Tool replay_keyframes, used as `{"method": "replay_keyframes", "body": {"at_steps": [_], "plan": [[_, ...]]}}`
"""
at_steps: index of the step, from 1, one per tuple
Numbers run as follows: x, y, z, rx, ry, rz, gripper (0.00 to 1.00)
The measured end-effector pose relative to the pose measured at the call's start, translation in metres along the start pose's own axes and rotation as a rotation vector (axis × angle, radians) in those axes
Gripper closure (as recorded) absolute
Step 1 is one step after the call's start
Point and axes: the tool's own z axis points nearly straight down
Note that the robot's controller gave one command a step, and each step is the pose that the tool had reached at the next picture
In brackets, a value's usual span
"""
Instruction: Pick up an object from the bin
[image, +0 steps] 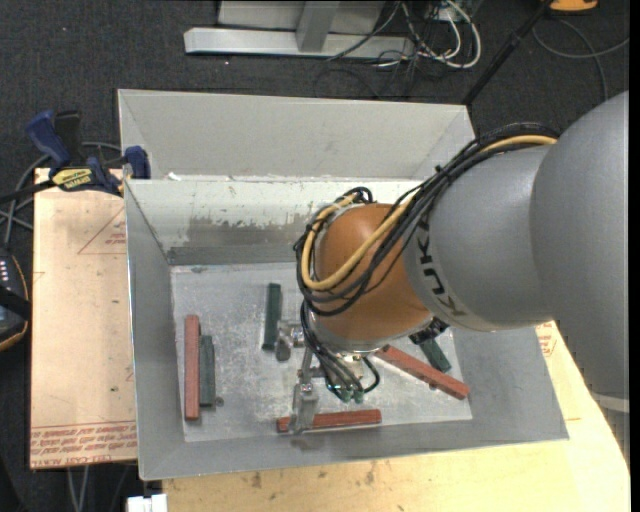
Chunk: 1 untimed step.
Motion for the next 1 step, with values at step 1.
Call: {"method": "replay_keyframes", "body": {"at_steps": [1], "plan": [[0.0044, -0.0499, 0.0416, 0.0, -0.012, -0.068, 0.0]]}}
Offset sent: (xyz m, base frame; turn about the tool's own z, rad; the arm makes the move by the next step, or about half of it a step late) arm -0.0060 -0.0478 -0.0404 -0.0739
